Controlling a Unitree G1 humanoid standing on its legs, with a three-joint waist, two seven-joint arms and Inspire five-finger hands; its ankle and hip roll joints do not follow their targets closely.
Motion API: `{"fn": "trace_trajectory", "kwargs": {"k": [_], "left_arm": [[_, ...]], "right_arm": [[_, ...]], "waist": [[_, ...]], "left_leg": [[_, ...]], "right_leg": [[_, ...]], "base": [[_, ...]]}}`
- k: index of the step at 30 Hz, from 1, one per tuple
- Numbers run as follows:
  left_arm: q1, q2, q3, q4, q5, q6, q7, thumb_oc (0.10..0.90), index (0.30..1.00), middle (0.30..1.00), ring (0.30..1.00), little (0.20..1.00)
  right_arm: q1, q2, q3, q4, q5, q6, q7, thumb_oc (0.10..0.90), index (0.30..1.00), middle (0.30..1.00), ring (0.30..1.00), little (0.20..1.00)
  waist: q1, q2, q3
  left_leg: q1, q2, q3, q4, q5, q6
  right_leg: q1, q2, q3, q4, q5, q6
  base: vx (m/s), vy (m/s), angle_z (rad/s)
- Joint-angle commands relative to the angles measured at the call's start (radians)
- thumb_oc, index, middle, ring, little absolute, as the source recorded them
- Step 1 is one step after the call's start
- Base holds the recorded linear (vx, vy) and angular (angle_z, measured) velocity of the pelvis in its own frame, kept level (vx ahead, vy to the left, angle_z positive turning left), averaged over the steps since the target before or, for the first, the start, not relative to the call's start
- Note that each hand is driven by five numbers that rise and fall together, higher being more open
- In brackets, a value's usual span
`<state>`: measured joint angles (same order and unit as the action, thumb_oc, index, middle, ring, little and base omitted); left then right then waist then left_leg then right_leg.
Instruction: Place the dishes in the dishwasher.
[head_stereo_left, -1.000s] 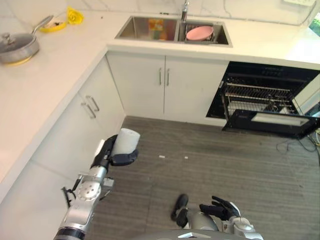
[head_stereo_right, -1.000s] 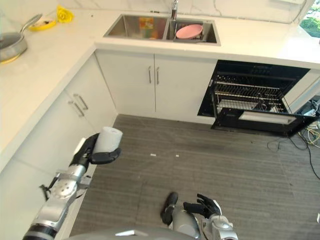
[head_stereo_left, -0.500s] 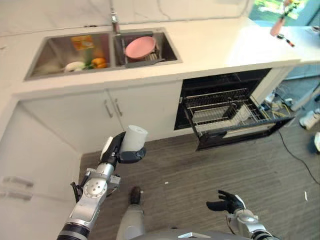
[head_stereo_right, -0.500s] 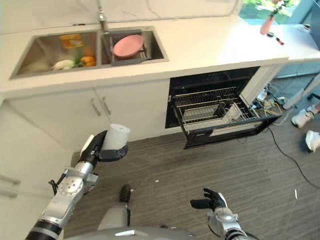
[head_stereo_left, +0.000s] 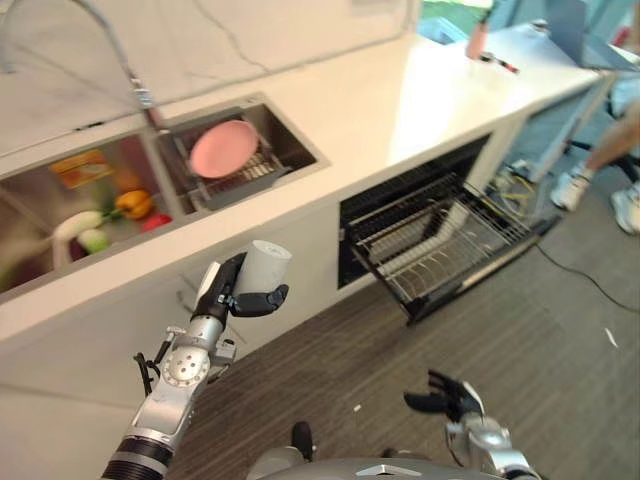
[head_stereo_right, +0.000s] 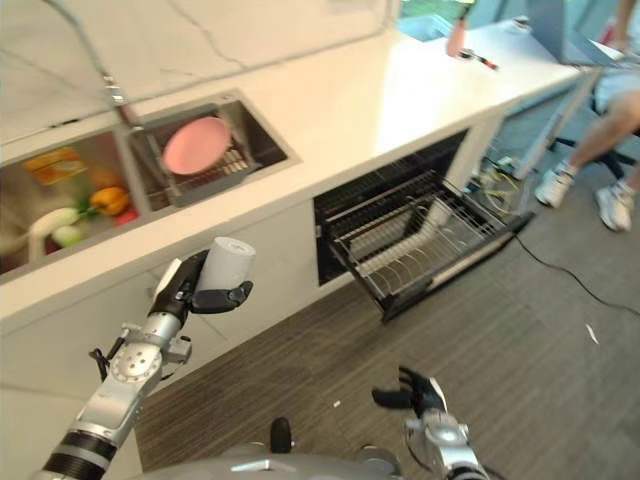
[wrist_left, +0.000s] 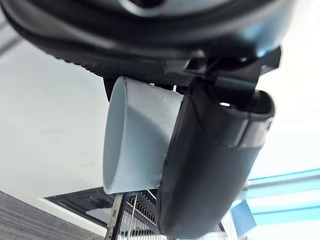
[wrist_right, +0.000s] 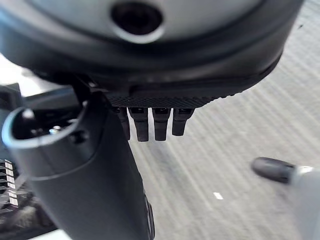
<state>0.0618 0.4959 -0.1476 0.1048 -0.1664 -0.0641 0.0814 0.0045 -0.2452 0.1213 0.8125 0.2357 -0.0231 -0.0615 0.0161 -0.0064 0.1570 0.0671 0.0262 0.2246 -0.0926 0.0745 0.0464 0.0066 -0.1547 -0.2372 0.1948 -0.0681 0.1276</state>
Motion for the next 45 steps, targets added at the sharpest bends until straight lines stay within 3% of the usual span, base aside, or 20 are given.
{"fn": "trace_trajectory", "kwargs": {"k": [1,3,6,11,14,15,16,17,20,22,24,25,27,28,32,38,45], "left_arm": [[-0.097,-0.006,0.066,-0.139,-0.017,-0.123,0.025,0.400,0.300,0.300,0.300,0.300],[-0.105,-0.009,0.069,-0.138,-0.015,-0.122,0.026,0.400,0.300,0.300,0.300,0.300],[-0.135,-0.011,0.084,-0.147,-0.010,-0.130,0.037,0.400,0.300,0.300,0.300,0.300],[-0.139,-0.011,0.122,-0.153,0.009,-0.135,0.046,0.400,0.300,0.300,0.300,0.300],[-0.114,-0.027,0.141,-0.151,-0.012,-0.140,0.052,0.400,0.300,0.300,0.300,0.300],[-0.109,-0.037,0.142,-0.150,-0.030,-0.142,0.054,0.400,0.300,0.300,0.300,0.300],[-0.108,-0.049,0.138,-0.147,-0.069,-0.146,0.056,0.400,0.300,0.300,0.300,0.300],[-0.109,-0.049,0.138,-0.146,-0.070,-0.146,0.056,0.400,0.300,0.300,0.300,0.300],[-0.121,-0.058,0.126,-0.148,-0.095,-0.152,0.066,0.400,0.300,0.300,0.300,0.300],[-0.137,-0.071,0.115,-0.140,-0.111,-0.158,0.076,0.400,0.300,0.300,0.300,0.300],[-0.137,-0.074,0.113,-0.142,-0.112,-0.157,0.072,0.400,0.300,0.300,0.300,0.300],[-0.140,-0.077,0.101,-0.147,-0.114,-0.160,0.055,0.400,0.300,0.300,0.300,0.300],[-0.138,-0.077,0.102,-0.147,-0.114,-0.160,0.055,0.400,0.300,0.300,0.300,0.300],[-0.139,-0.081,0.095,-0.151,-0.115,-0.160,0.044,0.400,0.300,0.300,0.300,0.300],[-0.130,-0.092,0.078,-0.158,-0.109,-0.155,0.025,0.400,0.300,0.300,0.300,0.300],[-0.147,-0.089,0.062,-0.145,-0.046,-0.143,0.050,0.400,0.300,0.300,0.300,0.300],[-0.253,-0.084,0.014,-0.086,0.210,-0.116,0.223,0.400,0.300,0.300,0.300,0.300]], "right_arm": [[-0.065,-0.100,-0.077,-0.121,-0.026,-0.080,-0.060,0.800,0.900,0.900,0.900,0.900],[-0.063,-0.114,-0.095,-0.168,-0.034,-0.085,-0.069,0.800,0.900,0.900,0.900,0.900],[-0.064,-0.148,-0.164,-0.333,-0.052,-0.098,-0.109,0.800,0.900,0.900,0.900,0.900],[-0.031,-0.162,-0.233,-0.555,-0.061,-0.133,-0.116,0.800,0.900,0.900,0.900,0.900],[-0.017,-0.160,-0.238,-0.649,-0.043,-0.160,-0.104,0.800,0.900,0.900,0.900,0.900],[-0.020,-0.157,-0.230,-0.682,-0.028,-0.171,-0.093,0.800,0.900,0.900,0.900,0.900],[-0.028,-0.159,-0.212,-0.738,0.003,-0.187,-0.081,0.800,0.900,0.900,0.900,0.900],[-0.028,-0.159,-0.212,-0.738,0.003,-0.187,-0.081,0.800,0.900,0.900,0.900,0.900],[-0.049,-0.161,-0.188,-0.796,0.061,-0.209,-0.065,0.800,0.900,0.900,0.900,0.900],[-0.057,-0.168,-0.156,-0.822,0.103,-0.206,-0.032,0.800,0.900,0.900,0.900,0.900],[-0.055,-0.171,-0.148,-0.838,0.116,-0.202,-0.012,0.800,0.900,0.900,0.900,0.900],[-0.062,-0.167,-0.126,-0.860,0.185,-0.207,0.032,0.800,0.900,0.900,0.900,0.900],[-0.061,-0.167,-0.126,-0.860,0.186,-0.207,0.033,0.800,0.900,0.900,0.900,0.900],[-0.063,-0.143,-0.099,-0.859,0.269,-0.201,0.071,0.800,0.900,0.900,0.900,0.900],[-0.049,-0.104,-0.055,-0.867,0.363,-0.181,0.117,0.800,0.900,0.900,0.900,0.900],[-0.049,-0.053,0.016,-0.891,0.490,-0.140,0.167,0.800,0.900,0.900,0.900,0.900],[-0.081,-0.040,0.106,-0.935,0.485,-0.131,0.112,0.800,0.900,0.900,0.900,0.900]], "waist": [[-0.003,-0.017,-0.006],[-0.007,-0.014,-0.008],[-0.023,-0.003,-0.010],[-0.032,-0.029,-0.047],[-0.039,-0.026,-0.063],[-0.039,-0.024,-0.063],[-0.041,-0.011,-0.053],[-0.043,-0.009,-0.053],[-0.028,-0.011,-0.017],[-0.020,-0.019,0.005],[-0.015,-0.023,0.006],[-0.011,-0.037,0.006],[-0.010,-0.036,0.006],[-0.008,-0.025,0.000],[-0.006,-0.006,-0.027],[0.001,-0.010,-0.051],[-0.007,-0.015,-0.072]], "left_leg": [[0.079,0.030,-0.006,0.005,-0.129,-0.035],[0.085,0.034,0.005,0.005,-0.136,-0.036],[0.119,0.049,0.043,0.005,-0.165,-0.045],[0.158,0.049,0.071,0.010,-0.189,-0.069],[0.175,0.104,0.067,0.029,-0.190,-0.101],[0.173,0.124,0.061,0.054,-0.194,-0.109],[0.140,0.172,0.040,0.147,-0.176,-0.128],[0.135,0.176,0.037,0.154,-0.179,-0.130],[0.032,0.219,-0.024,0.367,-0.090,-0.150],[-0.044,0.194,-0.079,0.431,-0.073,-0.150],[-0.061,0.175,-0.095,0.390,-0.095,-0.146],[-0.108,0.149,-0.112,0.295,-0.100,-0.154],[-0.104,0.150,-0.111,0.292,-0.103,-0.155],[-0.088,0.158,-0.078,0.236,-0.099,-0.164],[-0.034,0.126,-0.082,0.151,-0.115,-0.159],[0.037,0.094,-0.054,0.069,-0.112,-0.136],[0.095,0.082,-0.029,0.020,-0.115,-0.125]], "right_leg": [[-0.040,-0.080,-0.029,0.046,0.067,0.073],[-0.034,-0.088,-0.043,0.005,0.073,0.068],[-0.079,-0.124,-0.078,-0.135,0.156,0.078],[-0.013,-0.122,-0.115,-0.236,0.182,0.096],[0.008,-0.079,-0.108,-0.222,0.150,0.069],[0.011,-0.063,-0.108,-0.216,0.132,0.055],[0.020,-0.025,-0.109,-0.202,0.085,0.019],[0.020,-0.022,-0.111,-0.201,0.084,0.017],[0.048,0.013,-0.114,-0.202,0.048,-0.035],[0.080,0.019,-0.137,-0.234,0.033,-0.049],[0.090,0.017,-0.139,-0.250,0.034,-0.043],[0.104,-0.006,-0.157,-0.276,0.045,-0.021],[0.106,-0.005,-0.156,-0.275,0.042,-0.020],[0.107,-0.011,-0.157,-0.281,0.047,-0.008],[0.112,-0.035,-0.153,-0.282,0.066,0.014],[0.117,-0.058,-0.145,-0.282,0.087,0.027],[0.125,-0.066,-0.137,-0.282,0.096,0.041]], "base": [[0.09,0.001,-0.80],[0.06,-0.038,-0.55],[0.18,-0.106,-0.60],[0.22,-0.185,-0.25],[0.24,-0.313,-0.22],[0.23,-0.419,-0.22],[0.15,-0.319,-0.18],[0.11,-0.293,-0.15],[0.05,-0.261,-0.03],[0.06,-0.132,0.10],[0.08,0.005,0.21],[0.08,0.028,0.25],[0.08,0.058,0.23],[0.08,0.139,0.18],[0.11,0.156,-0.15],[0.06,0.106,0.03],[0.02,0.025,0.02]]}}
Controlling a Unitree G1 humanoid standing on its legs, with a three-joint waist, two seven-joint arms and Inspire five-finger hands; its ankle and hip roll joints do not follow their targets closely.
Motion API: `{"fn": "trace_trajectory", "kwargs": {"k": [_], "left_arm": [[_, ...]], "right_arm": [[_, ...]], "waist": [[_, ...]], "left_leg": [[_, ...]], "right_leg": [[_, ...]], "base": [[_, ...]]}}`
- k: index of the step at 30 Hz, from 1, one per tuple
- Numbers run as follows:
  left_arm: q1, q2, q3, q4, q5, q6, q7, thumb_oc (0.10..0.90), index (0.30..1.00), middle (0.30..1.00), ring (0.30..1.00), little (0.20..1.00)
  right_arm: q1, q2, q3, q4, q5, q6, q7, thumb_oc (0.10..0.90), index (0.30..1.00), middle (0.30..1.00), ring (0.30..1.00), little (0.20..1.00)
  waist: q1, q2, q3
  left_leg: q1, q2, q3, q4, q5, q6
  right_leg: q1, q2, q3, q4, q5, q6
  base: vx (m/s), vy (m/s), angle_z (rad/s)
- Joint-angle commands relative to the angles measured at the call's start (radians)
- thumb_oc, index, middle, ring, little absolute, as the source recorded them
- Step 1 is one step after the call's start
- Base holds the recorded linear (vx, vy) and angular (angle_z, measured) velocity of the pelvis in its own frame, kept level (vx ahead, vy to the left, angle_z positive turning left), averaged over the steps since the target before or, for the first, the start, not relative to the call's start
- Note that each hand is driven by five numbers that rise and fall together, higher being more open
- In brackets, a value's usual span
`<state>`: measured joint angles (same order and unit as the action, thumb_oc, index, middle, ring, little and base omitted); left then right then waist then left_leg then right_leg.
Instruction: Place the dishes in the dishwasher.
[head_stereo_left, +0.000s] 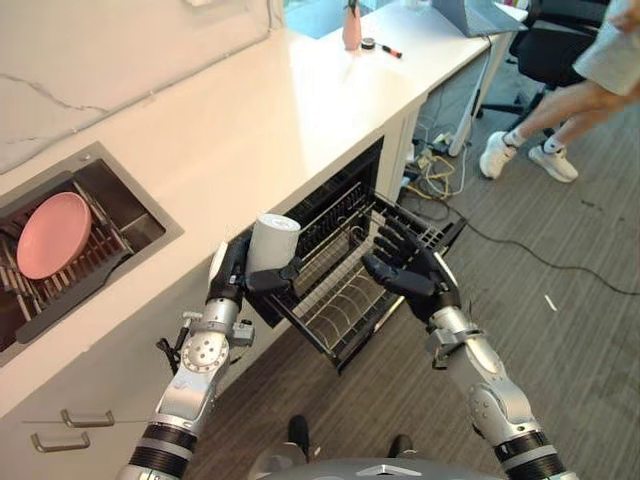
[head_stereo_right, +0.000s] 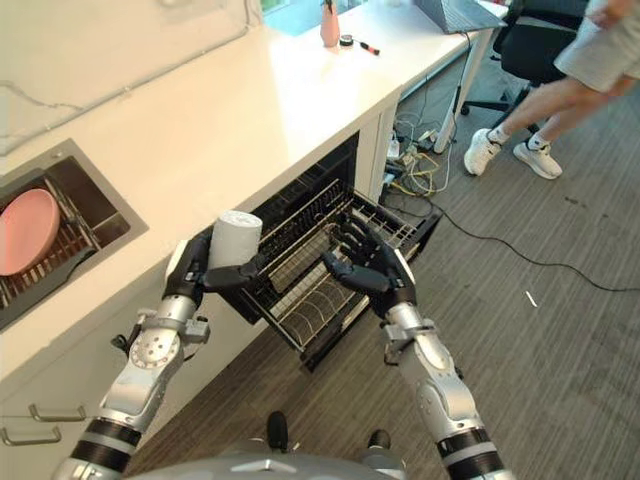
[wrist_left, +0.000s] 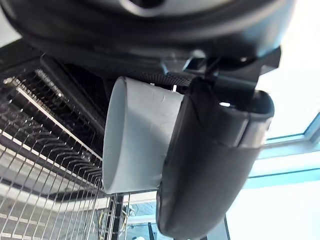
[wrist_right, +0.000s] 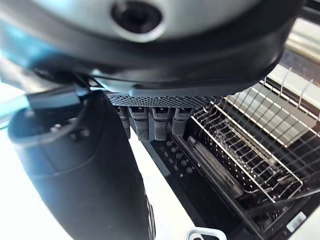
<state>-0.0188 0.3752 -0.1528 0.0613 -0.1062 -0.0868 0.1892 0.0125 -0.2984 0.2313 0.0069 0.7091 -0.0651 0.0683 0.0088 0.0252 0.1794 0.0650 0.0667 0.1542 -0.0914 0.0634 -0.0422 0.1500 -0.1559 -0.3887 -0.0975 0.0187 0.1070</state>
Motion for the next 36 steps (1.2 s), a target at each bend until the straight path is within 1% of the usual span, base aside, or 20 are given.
{"fn": "trace_trajectory", "kwargs": {"k": [1,3,5,6,8,9,10,11,17,18,20,22,24,26,27,30,31,33,34,36], "left_arm": [[-0.198,0.038,0.002,-0.022,0.189,-0.084,0.150,0.400,0.300,0.300,0.300,0.300],[-0.264,0.040,-0.036,0.029,0.267,-0.064,0.213,0.400,0.300,0.300,0.300,0.300],[-0.329,0.032,-0.080,0.080,0.308,-0.051,0.254,0.400,0.300,0.300,0.300,0.300],[-0.373,0.021,-0.116,0.115,0.334,-0.037,0.280,0.400,0.300,0.300,0.300,0.300],[-0.390,0.014,-0.129,0.127,0.345,-0.031,0.292,0.400,0.300,0.300,0.300,0.300],[-0.415,0.000,-0.163,0.143,0.370,-0.020,0.306,0.400,0.300,0.300,0.300,0.300],[-0.417,0.000,-0.163,0.145,0.371,-0.021,0.307,0.400,0.300,0.300,0.300,0.300],[-0.429,-0.016,-0.191,0.157,0.381,-0.013,0.315,0.400,0.300,0.300,0.300,0.300],[-0.446,-0.049,-0.242,0.173,0.379,-0.010,0.332,0.400,0.300,0.300,0.300,0.300],[-0.452,-0.057,-0.252,0.176,0.375,-0.007,0.338,0.400,0.300,0.300,0.300,0.300],[-0.483,-0.080,-0.295,0.201,0.370,0.008,0.371,0.400,0.300,0.300,0.300,0.300],[-0.491,-0.085,-0.305,0.212,0.369,0.009,0.380,0.400,0.300,0.300,0.300,0.300],[-0.512,-0.100,-0.338,0.239,0.376,0.019,0.411,0.400,0.300,0.300,0.300,0.300],[-0.519,-0.104,-0.347,0.250,0.376,0.022,0.418,0.400,0.300,0.300,0.300,0.300],[-0.538,-0.115,-0.368,0.270,0.386,0.032,0.439,0.400,0.300,0.300,0.300,0.300],[-0.554,-0.124,-0.391,0.293,0.401,0.041,0.455,0.400,0.300,0.300,0.300,0.300],[-0.568,-0.139,-0.413,0.325,0.399,0.040,0.469,0.400,0.300,0.300,0.300,0.300],[-0.576,-0.146,-0.422,0.341,0.396,0.035,0.476,0.400,0.300,0.300,0.300,0.300],[-0.588,-0.156,-0.436,0.357,0.384,0.032,0.482,0.400,0.300,0.300,0.300,0.300],[-0.594,-0.158,-0.442,0.360,0.380,0.033,0.486,0.400,0.300,0.300,0.300,0.300]], "right_arm": [[-0.102,0.015,0.011,-0.136,0.006,-0.088,-0.033,0.800,0.900,0.900,0.900,0.900],[-0.136,0.019,0.051,-0.151,0.007,-0.092,-0.064,0.800,0.900,0.900,0.900,0.900],[-0.176,0.026,0.094,-0.163,0.014,-0.093,-0.089,0.800,0.900,0.900,0.900,0.900],[-0.212,0.037,0.135,-0.163,0.017,-0.094,-0.114,0.800,0.900,0.900,0.900,0.900],[-0.230,0.045,0.152,-0.162,0.021,-0.092,-0.126,0.800,0.900,0.900,0.900,0.900],[-0.266,0.065,0.187,-0.153,0.040,-0.087,-0.149,0.800,0.900,0.900,0.900,0.900],[-0.268,0.065,0.187,-0.152,0.040,-0.088,-0.149,0.800,0.900,0.900,0.900,0.900],[-0.296,0.090,0.211,-0.146,0.060,-0.089,-0.168,0.800,0.900,0.900,0.900,0.900],[-0.341,0.131,0.241,-0.105,0.058,-0.093,-0.217,0.800,0.900,0.900,0.900,0.900],[-0.350,0.142,0.243,-0.093,0.052,-0.095,-0.232,0.800,0.900,0.900,0.900,0.900],[-0.388,0.190,0.255,-0.034,0.019,-0.106,-0.306,0.800,0.900,0.900,0.900,0.900],[-0.398,0.206,0.258,-0.018,0.014,-0.111,-0.322,0.800,0.900,0.900,0.900,0.900],[-0.420,0.255,0.271,0.036,0.040,-0.133,-0.366,0.800,0.900,0.900,0.900,0.900],[-0.426,0.271,0.276,0.057,0.053,-0.140,-0.381,0.800,0.900,0.900,0.900,0.900],[-0.444,0.301,0.281,0.093,0.071,-0.156,-0.418,0.800,0.900,0.900,0.900,0.900],[-0.466,0.328,0.286,0.133,0.087,-0.166,-0.449,0.800,0.900,0.900,0.900,0.900],[-0.495,0.353,0.281,0.189,0.084,-0.175,-0.472,0.800,0.900,0.900,0.900,0.900],[-0.514,0.367,0.274,0.227,0.084,-0.183,-0.481,0.800,0.900,0.900,0.900,0.900],[-0.530,0.394,0.264,0.282,0.116,-0.202,-0.503,0.800,0.900,0.900,0.900,0.900],[-0.537,0.407,0.258,0.312,0.137,-0.209,-0.517,0.800,0.900,0.900,0.900,0.900]], "waist": [[-0.002,-0.046,-0.095],[-0.010,-0.043,-0.098],[-0.016,-0.040,-0.100],[-0.023,-0.036,-0.104],[-0.024,-0.035,-0.104],[-0.027,-0.035,-0.105],[-0.026,-0.035,-0.104],[-0.024,-0.035,-0.104],[-0.018,-0.036,-0.105],[-0.017,-0.036,-0.105],[-0.011,-0.035,-0.106],[-0.010,-0.036,-0.105],[-0.005,-0.035,-0.104],[-0.002,-0.036,-0.103],[0.002,-0.035,-0.104],[0.004,-0.034,-0.104],[0.010,-0.034,-0.105],[0.012,-0.035,-0.103],[0.016,-0.035,-0.104],[0.018,-0.035,-0.104]], "left_leg": [[0.104,0.040,0.046,0.016,-0.104,-0.035],[0.111,0.040,0.052,0.015,-0.108,-0.033],[0.117,0.038,0.055,0.015,-0.111,-0.029],[0.121,0.036,0.057,0.014,-0.114,-0.026],[0.123,0.036,0.059,0.015,-0.115,-0.025],[0.124,0.033,0.062,0.015,-0.118,-0.022],[0.124,0.033,0.063,0.015,-0.118,-0.022],[0.124,0.032,0.061,0.016,-0.118,-0.020],[0.123,0.029,0.055,0.014,-0.119,-0.016],[0.122,0.028,0.054,0.014,-0.119,-0.016],[0.118,0.026,0.048,0.011,-0.119,-0.014],[0.117,0.026,0.046,0.011,-0.119,-0.013],[0.118,0.026,0.039,0.008,-0.118,-0.013],[0.118,0.025,0.036,0.007,-0.118,-0.013],[0.117,0.024,0.032,0.007,-0.117,-0.014],[0.117,0.024,0.029,0.005,-0.117,-0.014],[0.118,0.025,0.026,0.005,-0.117,-0.014],[0.118,0.025,0.024,0.005,-0.117,-0.014],[0.117,0.025,0.022,0.005,-0.117,-0.015],[0.117,0.025,0.021,0.005,-0.117,-0.015]], "right_leg": [[-0.017,-0.065,0.019,0.010,0.010,0.062],[-0.019,-0.066,0.026,0.010,0.014,0.064],[-0.022,-0.065,0.034,0.010,0.017,0.065],[-0.027,-0.064,0.041,0.010,0.020,0.066],[-0.028,-0.064,0.046,0.010,0.021,0.065],[-0.030,-0.065,0.052,0.010,0.025,0.065],[-0.030,-0.066,0.053,0.010,0.025,0.065],[-0.030,-0.066,0.055,0.010,0.029,0.064],[-0.026,-0.066,0.055,0.010,0.034,0.062],[-0.025,-0.066,0.055,0.010,0.035,0.061],[-0.026,-0.066,0.049,0.013,0.040,0.062],[-0.025,-0.066,0.048,0.013,0.041,0.062],[-0.020,-0.066,0.042,0.013,0.041,0.061],[-0.019,-0.066,0.040,0.014,0.042,0.061],[-0.017,-0.066,0.035,0.015,0.042,0.060],[-0.016,-0.066,0.033,0.015,0.042,0.060],[-0.013,-0.065,0.029,0.015,0.042,0.059],[-0.012,-0.065,0.027,0.016,0.042,0.059],[-0.012,-0.065,0.025,0.016,0.043,0.060],[-0.013,-0.065,0.024,0.016,0.043,0.060]], "base": [[0.02,0.013,-0.06],[0.01,0.012,-0.14],[0.00,0.018,-0.24],[0.00,0.018,-0.19],[0.00,0.016,-0.13],[0.00,0.017,-0.16],[0.00,0.018,-0.18],[0.00,0.006,-0.14],[0.00,0.001,-0.02],[0.00,0.000,0.00],[0.00,0.000,0.00],[0.00,0.011,0.05],[0.00,0.015,0.05],[0.00,0.012,0.12],[0.00,0.012,0.14],[0.00,0.006,0.02],[0.00,0.000,0.00],[0.00,0.006,0.02],[0.00,0.012,0.03],[0.00,0.000,0.00]]}}
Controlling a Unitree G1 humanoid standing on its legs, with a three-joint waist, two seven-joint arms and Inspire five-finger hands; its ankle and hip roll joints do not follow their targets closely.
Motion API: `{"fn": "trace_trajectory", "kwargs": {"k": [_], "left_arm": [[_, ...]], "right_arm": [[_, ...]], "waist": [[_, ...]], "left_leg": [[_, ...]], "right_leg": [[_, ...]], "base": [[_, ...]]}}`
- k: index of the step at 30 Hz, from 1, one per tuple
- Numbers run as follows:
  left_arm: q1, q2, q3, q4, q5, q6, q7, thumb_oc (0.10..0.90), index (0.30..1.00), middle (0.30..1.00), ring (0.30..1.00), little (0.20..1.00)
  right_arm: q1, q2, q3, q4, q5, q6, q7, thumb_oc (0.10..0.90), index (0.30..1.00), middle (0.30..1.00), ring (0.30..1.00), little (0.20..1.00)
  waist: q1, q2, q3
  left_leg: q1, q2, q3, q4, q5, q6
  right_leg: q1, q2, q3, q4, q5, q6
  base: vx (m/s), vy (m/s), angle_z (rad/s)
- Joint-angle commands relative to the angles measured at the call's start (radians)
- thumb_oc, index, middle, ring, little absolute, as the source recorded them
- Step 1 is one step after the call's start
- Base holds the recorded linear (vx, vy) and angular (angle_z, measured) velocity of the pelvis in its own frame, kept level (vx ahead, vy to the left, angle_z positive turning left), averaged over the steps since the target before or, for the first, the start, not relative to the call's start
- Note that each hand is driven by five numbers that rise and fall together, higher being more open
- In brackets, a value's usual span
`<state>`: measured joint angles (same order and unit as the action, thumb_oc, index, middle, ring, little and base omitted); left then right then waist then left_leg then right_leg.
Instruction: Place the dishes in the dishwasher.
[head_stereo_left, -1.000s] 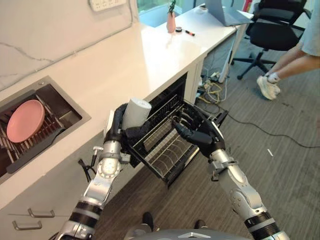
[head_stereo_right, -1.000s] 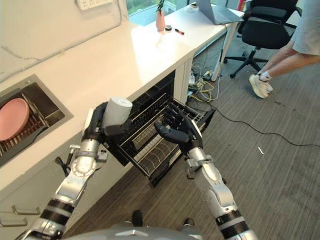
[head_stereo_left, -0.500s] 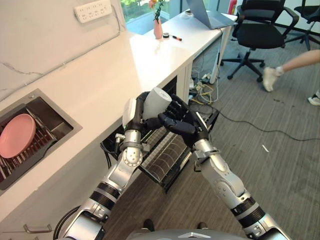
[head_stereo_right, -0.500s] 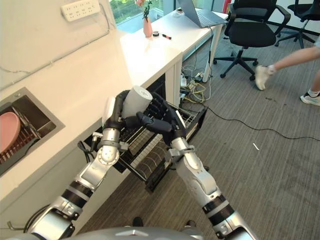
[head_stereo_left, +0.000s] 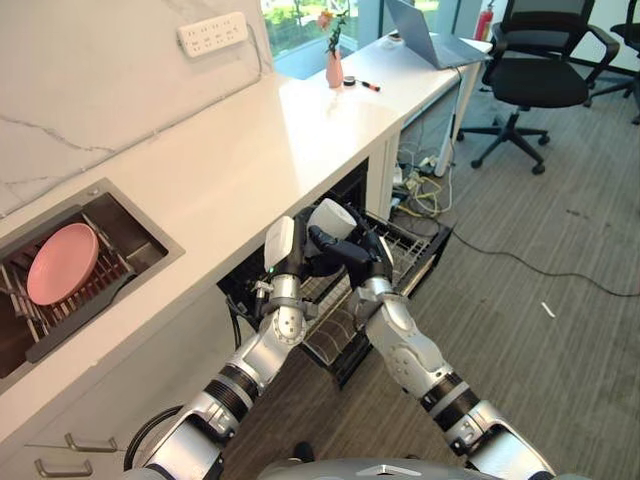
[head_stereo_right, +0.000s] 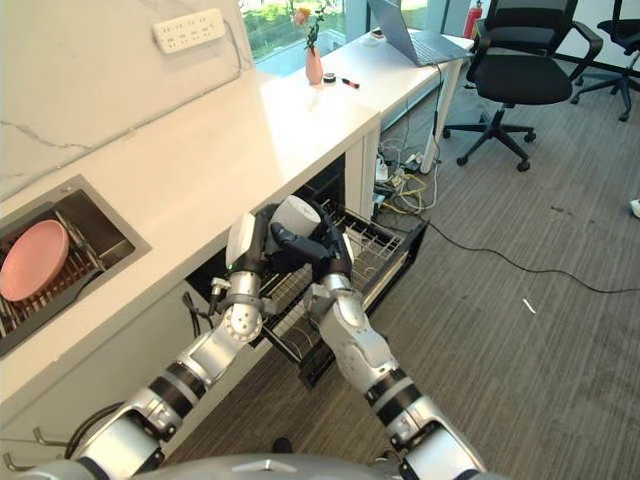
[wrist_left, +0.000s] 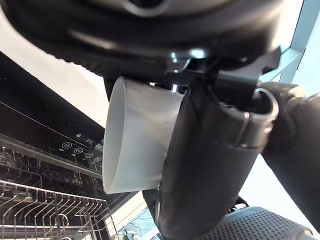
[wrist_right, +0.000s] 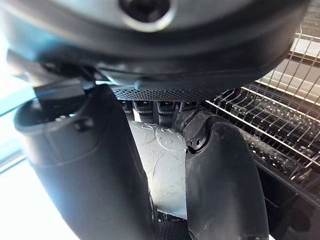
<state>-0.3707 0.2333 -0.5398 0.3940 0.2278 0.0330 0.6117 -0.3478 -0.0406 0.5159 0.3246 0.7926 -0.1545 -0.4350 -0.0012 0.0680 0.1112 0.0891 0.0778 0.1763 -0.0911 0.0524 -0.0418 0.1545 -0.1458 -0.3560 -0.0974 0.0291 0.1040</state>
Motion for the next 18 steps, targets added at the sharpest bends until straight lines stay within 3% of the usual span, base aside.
{"fn": "trace_trajectory", "kwargs": {"k": [1,11,18], "left_arm": [[-0.247,-0.017,-0.061,0.029,0.046,-0.087,0.063,0.400,0.300,0.300,0.300,0.300],[-0.264,-0.028,-0.096,0.044,-0.010,-0.109,0.038,0.400,0.300,0.300,0.300,0.300],[-0.263,-0.037,-0.112,0.033,-0.033,-0.131,-0.004,0.400,0.300,0.300,0.300,0.300]], "right_arm": [[-0.186,0.160,-0.032,0.021,0.072,-0.124,-0.017,0.800,0.900,0.900,0.900,0.900],[-0.241,0.189,-0.064,0.147,0.170,-0.141,-0.015,0.800,0.900,0.900,0.900,0.900],[-0.252,0.202,-0.066,0.205,0.240,-0.135,0.050,0.800,0.900,0.900,0.900,0.900]], "waist": [[0.030,-0.078,-0.036],[0.049,-0.083,-0.039],[0.056,-0.084,-0.042]], "left_leg": [[0.092,0.014,-0.003,0.004,-0.106,-0.016],[0.092,0.015,-0.014,0.005,-0.107,-0.018],[0.098,0.016,-0.015,0.007,-0.110,-0.018]], "right_leg": [[-0.018,-0.076,-0.010,0.016,0.033,0.064],[-0.013,-0.074,-0.021,0.017,0.029,0.065],[-0.005,-0.071,-0.024,0.016,0.024,0.064]], "base": [[0.00,0.000,0.00],[0.01,0.003,0.05],[0.00,0.000,0.00]]}}
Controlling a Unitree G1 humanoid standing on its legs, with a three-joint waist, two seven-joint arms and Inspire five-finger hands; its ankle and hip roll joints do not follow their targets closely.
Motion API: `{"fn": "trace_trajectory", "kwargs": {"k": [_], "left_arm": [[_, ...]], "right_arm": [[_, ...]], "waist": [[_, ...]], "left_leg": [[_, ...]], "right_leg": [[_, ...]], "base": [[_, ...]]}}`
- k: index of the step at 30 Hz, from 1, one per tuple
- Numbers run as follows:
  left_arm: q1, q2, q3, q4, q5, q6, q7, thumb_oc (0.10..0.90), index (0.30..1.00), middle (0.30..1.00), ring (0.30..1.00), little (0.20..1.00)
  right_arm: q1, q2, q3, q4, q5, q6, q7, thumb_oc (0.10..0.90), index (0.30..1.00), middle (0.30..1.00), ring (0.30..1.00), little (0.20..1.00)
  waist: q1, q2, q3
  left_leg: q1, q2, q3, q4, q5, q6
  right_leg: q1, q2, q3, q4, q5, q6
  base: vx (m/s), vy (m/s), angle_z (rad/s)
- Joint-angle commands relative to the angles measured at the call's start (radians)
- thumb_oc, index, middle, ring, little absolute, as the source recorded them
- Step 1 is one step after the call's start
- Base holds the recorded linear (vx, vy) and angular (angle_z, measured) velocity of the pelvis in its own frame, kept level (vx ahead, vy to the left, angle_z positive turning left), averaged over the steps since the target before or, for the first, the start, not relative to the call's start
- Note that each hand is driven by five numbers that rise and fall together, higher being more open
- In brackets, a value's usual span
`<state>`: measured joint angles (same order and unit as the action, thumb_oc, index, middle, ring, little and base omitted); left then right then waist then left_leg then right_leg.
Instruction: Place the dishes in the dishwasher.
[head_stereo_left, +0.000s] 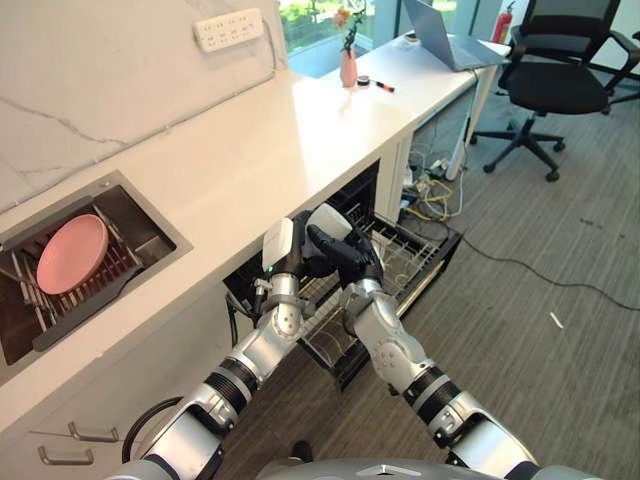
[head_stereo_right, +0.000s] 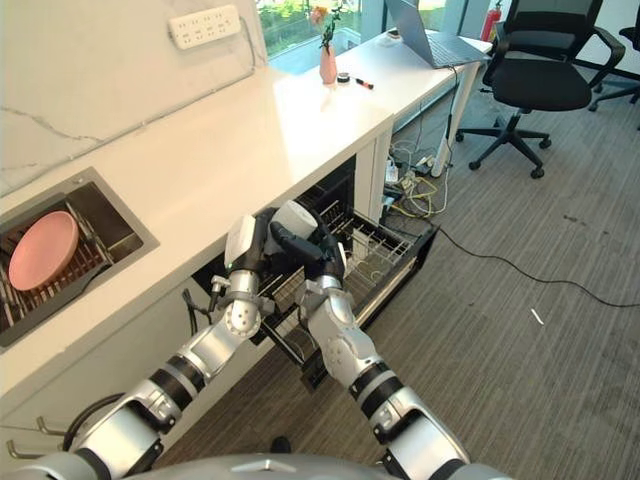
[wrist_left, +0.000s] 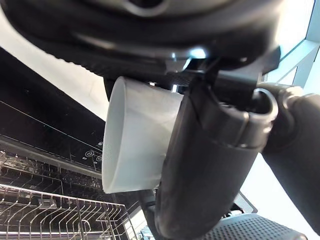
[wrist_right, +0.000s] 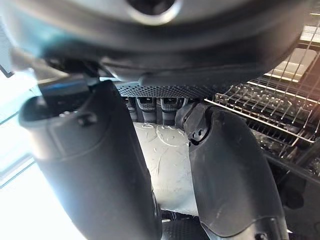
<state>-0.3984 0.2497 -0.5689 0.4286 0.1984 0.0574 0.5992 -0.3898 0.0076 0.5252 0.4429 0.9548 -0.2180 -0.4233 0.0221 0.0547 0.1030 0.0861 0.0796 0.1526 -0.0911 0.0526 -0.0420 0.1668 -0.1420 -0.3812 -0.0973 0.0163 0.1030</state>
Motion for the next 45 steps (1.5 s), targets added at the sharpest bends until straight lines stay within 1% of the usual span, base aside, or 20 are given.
{"fn": "trace_trajectory", "kwargs": {"k": [1,5,8,9,12,20,24,29,30,31,32,38,45], "left_arm": [[-0.235,-0.053,-0.083,-0.002,-0.004,-0.156,0.009,0.400,0.300,0.300,0.300,0.300],[-0.235,-0.056,-0.106,-0.033,-0.029,-0.184,-0.046,0.400,0.300,0.300,0.300,0.300],[-0.239,-0.054,-0.111,-0.040,-0.033,-0.194,-0.063,0.400,0.300,0.300,0.300,0.300],[-0.243,-0.055,-0.121,-0.051,-0.040,-0.203,-0.084,0.400,0.300,0.300,0.300,0.300],[-0.244,-0.057,-0.128,-0.054,-0.041,-0.206,-0.097,0.400,0.300,0.300,0.300,0.300],[-0.245,-0.060,-0.151,-0.062,-0.070,-0.229,-0.166,0.400,0.300,0.300,0.300,0.300],[-0.245,-0.064,-0.160,-0.056,-0.105,-0.240,-0.218,0.400,0.300,0.300,0.300,0.300],[-0.240,-0.060,-0.167,-0.061,-0.115,-0.242,-0.250,0.400,0.300,0.300,0.300,0.300],[-0.239,-0.059,-0.168,-0.059,-0.118,-0.241,-0.255,0.400,0.300,0.300,0.300,0.300],[-0.239,-0.057,-0.167,-0.058,-0.121,-0.242,-0.259,0.400,0.300,0.300,0.300,0.300],[-0.239,-0.057,-0.167,-0.060,-0.125,-0.242,-0.262,0.400,0.300,0.300,0.300,0.300],[-0.247,-0.056,-0.162,-0.048,-0.131,-0.243,-0.257,0.400,0.300,0.300,0.300,0.300],[-0.264,-0.059,-0.162,-0.028,-0.133,-0.242,-0.225,0.400,0.300,0.300,0.300,0.300]], "right_arm": [[-0.210,0.153,-0.076,0.087,0.078,-0.071,0.039,0.800,0.900,0.900,0.900,0.900],[-0.213,0.135,-0.076,0.097,0.128,-0.061,0.131,0.800,0.900,0.900,0.900,0.900],[-0.211,0.120,-0.068,0.091,0.128,-0.053,0.155,0.800,0.900,0.900,0.900,0.900],[-0.212,0.105,-0.060,0.088,0.127,-0.043,0.183,0.800,0.900,0.900,0.900,0.900],[-0.213,0.096,-0.057,0.085,0.131,-0.039,0.202,0.800,0.900,0.900,0.900,0.900],[-0.228,0.039,-0.039,0.065,0.133,-0.014,0.278,0.800,0.900,0.900,0.900,0.900],[-0.246,-0.007,-0.031,0.065,0.131,0.005,0.339,0.800,0.900,0.900,0.900,0.900],[-0.250,-0.034,-0.019,0.064,0.114,0.018,0.359,0.800,0.900,0.900,0.900,0.900],[-0.252,-0.040,-0.017,0.066,0.106,0.022,0.362,0.627,0.641,0.641,0.641,0.641],[-0.254,-0.046,-0.016,0.065,0.090,0.020,0.361,0.536,0.505,0.505,0.505,0.505],[-0.256,-0.051,-0.015,0.065,0.078,0.021,0.361,0.400,0.300,0.300,0.300,0.300],[-0.270,-0.050,-0.027,0.064,0.028,-0.002,0.335,0.400,0.300,0.300,0.300,0.300],[-0.279,-0.009,-0.061,0.073,-0.040,-0.051,0.259,0.400,0.300,0.300,0.300,0.300]], "waist": [[0.033,-0.071,-0.034],[0.035,-0.074,-0.034],[0.034,-0.076,-0.034],[0.033,-0.076,-0.035],[0.031,-0.076,-0.036],[0.027,-0.080,-0.037],[0.025,-0.081,-0.037],[0.025,-0.082,-0.037],[0.024,-0.081,-0.036],[0.024,-0.081,-0.036],[0.023,-0.080,-0.036],[0.016,-0.076,-0.036],[0.008,-0.068,-0.033]], "left_leg": [[0.101,0.014,0.009,0.007,-0.110,-0.018],[0.102,0.017,0.008,0.008,-0.110,-0.020],[0.103,0.019,0.010,0.007,-0.110,-0.021],[0.103,0.019,0.010,0.007,-0.110,-0.021],[0.103,0.020,0.010,0.007,-0.111,-0.021],[0.105,0.023,0.015,0.005,-0.110,-0.022],[0.106,0.024,0.018,0.005,-0.110,-0.023],[0.105,0.024,0.021,0.004,-0.109,-0.023],[0.105,0.024,0.022,0.004,-0.109,-0.024],[0.104,0.024,0.022,0.004,-0.109,-0.024],[0.103,0.024,0.022,0.004,-0.109,-0.024],[0.103,0.024,0.025,0.004,-0.109,-0.022],[0.106,0.021,0.024,0.004,-0.113,-0.019]], "right_leg": [[-0.018,-0.075,0.001,0.016,0.037,0.065],[-0.015,-0.074,-0.002,0.015,0.033,0.067],[-0.014,-0.073,-0.002,0.014,0.031,0.067],[-0.014,-0.073,-0.002,0.014,0.030,0.067],[-0.015,-0.073,-0.001,0.014,0.030,0.067],[-0.015,-0.072,-0.002,0.012,0.029,0.068],[-0.015,-0.072,-0.002,0.010,0.027,0.069],[-0.017,-0.072,-0.004,0.010,0.027,0.071],[-0.017,-0.072,-0.004,0.010,0.027,0.071],[-0.017,-0.072,-0.004,0.010,0.027,0.072],[-0.017,-0.073,-0.004,0.010,0.028,0.072],[-0.021,-0.074,-0.001,0.010,0.030,0.072],[-0.018,-0.073,0.003,0.010,0.029,0.071]], "base": [[0.00,0.000,0.00],[0.00,0.000,0.00],[0.00,0.000,0.00],[0.00,0.000,0.00],[0.00,0.000,0.00],[0.00,0.000,0.00],[0.00,0.000,0.00],[0.00,0.000,0.00],[0.00,0.000,0.00],[0.00,0.000,0.00],[0.00,0.000,0.00],[0.00,0.000,0.00],[0.00,0.000,0.00]]}}
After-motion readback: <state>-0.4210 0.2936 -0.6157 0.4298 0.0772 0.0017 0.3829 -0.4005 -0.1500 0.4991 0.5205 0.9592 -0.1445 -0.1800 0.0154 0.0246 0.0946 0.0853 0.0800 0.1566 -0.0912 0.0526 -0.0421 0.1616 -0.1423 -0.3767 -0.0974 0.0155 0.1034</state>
